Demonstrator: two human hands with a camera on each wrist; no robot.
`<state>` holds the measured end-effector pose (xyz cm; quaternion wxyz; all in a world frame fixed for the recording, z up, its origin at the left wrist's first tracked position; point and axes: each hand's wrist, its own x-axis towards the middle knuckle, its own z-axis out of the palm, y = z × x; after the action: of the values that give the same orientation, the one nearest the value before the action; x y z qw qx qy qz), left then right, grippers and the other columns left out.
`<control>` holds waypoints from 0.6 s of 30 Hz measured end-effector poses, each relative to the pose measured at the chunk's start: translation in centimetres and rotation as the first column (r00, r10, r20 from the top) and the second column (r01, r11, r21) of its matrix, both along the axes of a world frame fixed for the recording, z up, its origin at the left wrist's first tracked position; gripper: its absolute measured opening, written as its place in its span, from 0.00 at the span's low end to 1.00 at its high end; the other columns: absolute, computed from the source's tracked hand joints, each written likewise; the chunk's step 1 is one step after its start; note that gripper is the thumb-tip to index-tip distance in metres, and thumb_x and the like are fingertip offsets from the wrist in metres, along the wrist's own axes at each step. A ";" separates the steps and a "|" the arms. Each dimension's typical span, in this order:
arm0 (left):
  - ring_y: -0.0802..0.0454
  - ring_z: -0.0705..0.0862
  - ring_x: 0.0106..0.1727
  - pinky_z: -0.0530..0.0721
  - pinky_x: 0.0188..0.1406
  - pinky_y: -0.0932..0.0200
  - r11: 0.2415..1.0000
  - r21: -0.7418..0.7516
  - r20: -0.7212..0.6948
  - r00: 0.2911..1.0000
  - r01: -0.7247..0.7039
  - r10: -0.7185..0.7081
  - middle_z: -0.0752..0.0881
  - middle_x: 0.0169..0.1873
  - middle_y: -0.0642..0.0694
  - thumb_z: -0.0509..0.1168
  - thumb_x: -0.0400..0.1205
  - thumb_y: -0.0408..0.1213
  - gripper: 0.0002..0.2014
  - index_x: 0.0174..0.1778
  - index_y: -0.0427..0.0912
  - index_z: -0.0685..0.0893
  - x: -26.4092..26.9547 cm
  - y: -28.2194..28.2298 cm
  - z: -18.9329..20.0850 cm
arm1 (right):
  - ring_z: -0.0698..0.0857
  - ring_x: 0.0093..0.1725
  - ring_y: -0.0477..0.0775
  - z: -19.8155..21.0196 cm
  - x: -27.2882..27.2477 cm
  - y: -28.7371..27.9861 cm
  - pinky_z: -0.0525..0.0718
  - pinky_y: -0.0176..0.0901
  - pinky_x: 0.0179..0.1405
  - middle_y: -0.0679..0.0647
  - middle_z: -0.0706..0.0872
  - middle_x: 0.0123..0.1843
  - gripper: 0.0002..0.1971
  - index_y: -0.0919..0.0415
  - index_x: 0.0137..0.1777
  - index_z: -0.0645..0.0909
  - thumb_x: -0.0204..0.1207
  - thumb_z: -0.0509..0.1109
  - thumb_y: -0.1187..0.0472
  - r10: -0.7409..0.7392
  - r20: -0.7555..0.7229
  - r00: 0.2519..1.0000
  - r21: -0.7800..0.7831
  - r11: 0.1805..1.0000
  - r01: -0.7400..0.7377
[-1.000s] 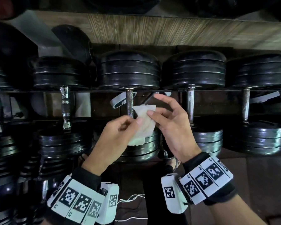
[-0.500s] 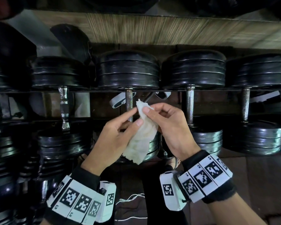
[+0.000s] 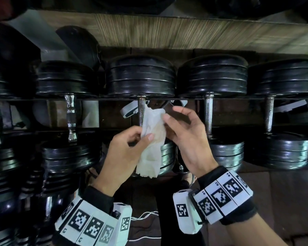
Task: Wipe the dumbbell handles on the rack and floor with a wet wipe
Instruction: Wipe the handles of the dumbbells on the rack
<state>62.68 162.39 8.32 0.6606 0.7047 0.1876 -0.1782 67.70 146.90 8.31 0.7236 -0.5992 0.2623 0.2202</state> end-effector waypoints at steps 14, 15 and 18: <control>0.47 0.90 0.41 0.89 0.37 0.60 0.963 -0.258 -0.224 0.974 -0.077 0.018 0.88 0.48 0.30 0.69 0.83 0.34 0.14 0.64 0.44 0.84 0.9 2.1 1.1 | 0.91 0.39 0.52 0.1 -1.4 -0.5 0.86 0.39 0.34 0.60 0.93 0.44 0.09 0.63 0.59 0.86 0.80 0.74 0.64 0.237 0.010 0.971 0.028 0.971 -0.237; 0.48 0.90 0.41 0.88 0.37 0.61 0.964 -0.254 -0.221 0.975 -0.079 0.022 0.88 0.48 0.30 0.69 0.82 0.34 0.14 0.64 0.44 0.84 1.0 2.2 1.1 | 0.91 0.40 0.51 0.1 -1.5 -0.6 0.86 0.38 0.34 0.60 0.93 0.44 0.11 0.64 0.61 0.86 0.79 0.74 0.65 0.233 0.015 0.972 0.081 0.969 -0.234; 0.50 0.91 0.45 0.87 0.37 0.64 0.961 -0.261 -0.210 0.977 -0.097 0.042 0.91 0.48 0.36 0.70 0.80 0.35 0.16 0.65 0.43 0.85 1.0 2.2 1.1 | 0.90 0.43 0.55 0.2 -1.8 -0.8 0.86 0.38 0.36 0.61 0.92 0.44 0.13 0.64 0.63 0.85 0.79 0.73 0.68 0.234 0.057 0.971 0.145 0.960 -0.240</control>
<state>63.72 164.62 9.38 0.7337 0.5795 0.2526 -0.2492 65.88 146.10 8.46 0.7404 -0.5739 0.1570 0.3126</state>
